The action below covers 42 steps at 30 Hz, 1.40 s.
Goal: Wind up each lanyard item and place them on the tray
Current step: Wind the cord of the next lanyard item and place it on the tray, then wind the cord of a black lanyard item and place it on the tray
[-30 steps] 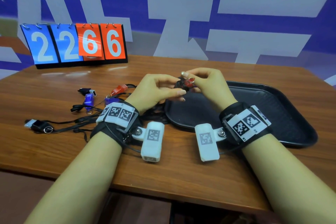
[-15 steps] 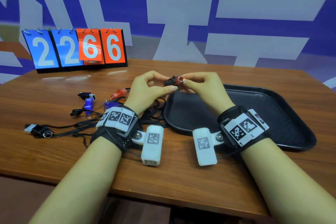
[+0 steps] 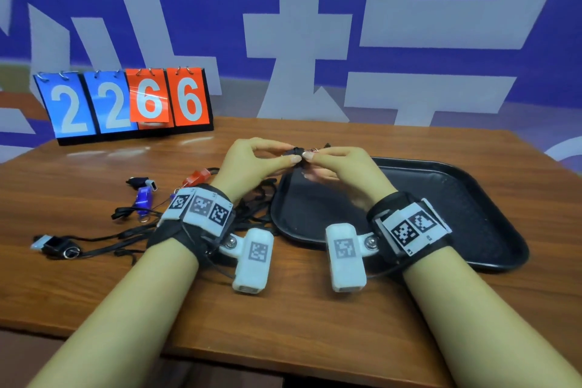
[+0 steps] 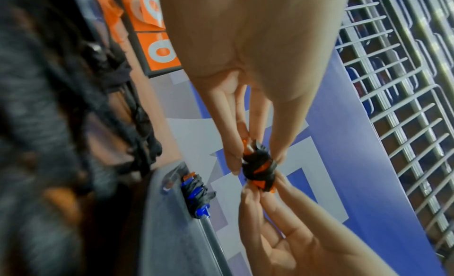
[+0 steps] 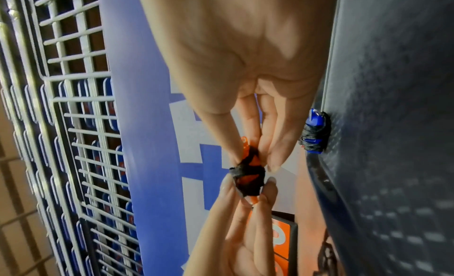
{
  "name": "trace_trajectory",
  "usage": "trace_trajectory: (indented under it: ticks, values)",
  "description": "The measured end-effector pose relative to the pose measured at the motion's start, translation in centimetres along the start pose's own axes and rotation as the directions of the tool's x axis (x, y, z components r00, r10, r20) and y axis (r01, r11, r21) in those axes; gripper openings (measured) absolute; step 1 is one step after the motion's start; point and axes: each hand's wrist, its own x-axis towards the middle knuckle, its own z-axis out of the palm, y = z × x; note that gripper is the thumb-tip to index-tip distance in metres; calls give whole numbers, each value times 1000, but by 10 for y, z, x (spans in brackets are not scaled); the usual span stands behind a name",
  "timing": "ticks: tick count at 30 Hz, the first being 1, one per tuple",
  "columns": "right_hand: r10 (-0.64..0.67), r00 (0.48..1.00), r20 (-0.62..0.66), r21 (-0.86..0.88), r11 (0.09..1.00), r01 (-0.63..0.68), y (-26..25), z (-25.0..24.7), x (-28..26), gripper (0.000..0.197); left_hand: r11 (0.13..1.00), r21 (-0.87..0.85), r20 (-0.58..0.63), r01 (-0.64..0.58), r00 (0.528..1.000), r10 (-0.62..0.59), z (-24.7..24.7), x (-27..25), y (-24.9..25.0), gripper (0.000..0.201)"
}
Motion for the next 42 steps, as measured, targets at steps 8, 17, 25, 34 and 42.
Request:
trace_trajectory:
  ticks: [8,17,25,34,42]
  values:
    - [77,996,-33,197,978,-69,-20,-11,3,32,991,-93,80,93,993,-86,4,22,40,23]
    - [146,977,-154,-224,958,-179,-36,-25,20,3,976,-46,78,211,975,-207,29,47,34,17]
    - [256,945,-205,-375,871,-317,-4,-24,48,16,943,182,132,280,943,-306,30,50,8,30]
    - [282,933,-223,-541,761,-359,10,-20,64,32,896,373,219,242,915,-338,23,48,-2,46]
    - [268,934,-236,-623,696,-358,9,-18,64,37,828,500,279,255,857,-433,18,42,0,66]
